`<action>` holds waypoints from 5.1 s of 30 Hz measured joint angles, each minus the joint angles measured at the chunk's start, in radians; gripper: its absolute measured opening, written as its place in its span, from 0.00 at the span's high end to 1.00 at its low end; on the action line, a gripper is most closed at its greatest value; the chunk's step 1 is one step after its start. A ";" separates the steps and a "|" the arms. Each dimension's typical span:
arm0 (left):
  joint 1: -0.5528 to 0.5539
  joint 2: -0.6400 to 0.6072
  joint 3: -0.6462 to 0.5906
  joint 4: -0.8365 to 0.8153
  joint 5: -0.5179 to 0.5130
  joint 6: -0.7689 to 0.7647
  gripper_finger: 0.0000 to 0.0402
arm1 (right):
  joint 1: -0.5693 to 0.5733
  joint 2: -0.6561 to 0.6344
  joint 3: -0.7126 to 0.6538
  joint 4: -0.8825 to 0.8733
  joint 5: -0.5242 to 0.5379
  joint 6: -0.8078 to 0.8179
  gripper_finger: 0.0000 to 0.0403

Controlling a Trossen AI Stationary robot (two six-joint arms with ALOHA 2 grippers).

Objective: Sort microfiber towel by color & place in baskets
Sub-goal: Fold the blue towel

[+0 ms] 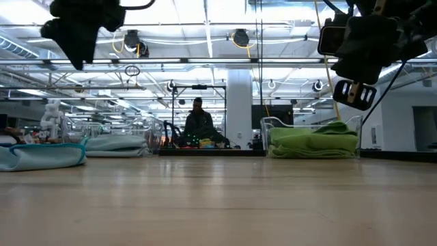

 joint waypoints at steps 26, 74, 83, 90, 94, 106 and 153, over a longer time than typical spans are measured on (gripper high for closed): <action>-0.024 0.581 0.000 0.174 0.120 -0.178 0.50 | -0.002 0.000 0.000 -0.037 -0.168 -0.012 0.85; -0.020 0.394 0.106 0.033 -0.095 0.007 0.98 | -0.008 0.000 0.000 0.047 -0.137 0.075 0.85; -0.022 0.282 0.311 0.190 -0.114 0.351 0.99 | -0.075 0.000 0.017 0.365 0.088 0.105 0.84; -0.016 0.240 0.427 0.365 0.079 0.649 0.99 | -0.123 0.001 0.257 0.297 0.140 0.005 0.73; 0.002 0.229 0.459 0.379 0.102 0.714 0.98 | -0.152 0.032 0.427 0.087 0.146 -0.144 0.66; 0.109 0.220 0.458 0.386 0.171 0.931 0.96 | -0.176 0.311 0.676 -0.067 0.026 -0.144 0.47; 0.186 0.063 0.458 0.429 0.230 1.079 0.99 | -0.306 0.448 0.710 -0.131 0.055 -0.276 1.00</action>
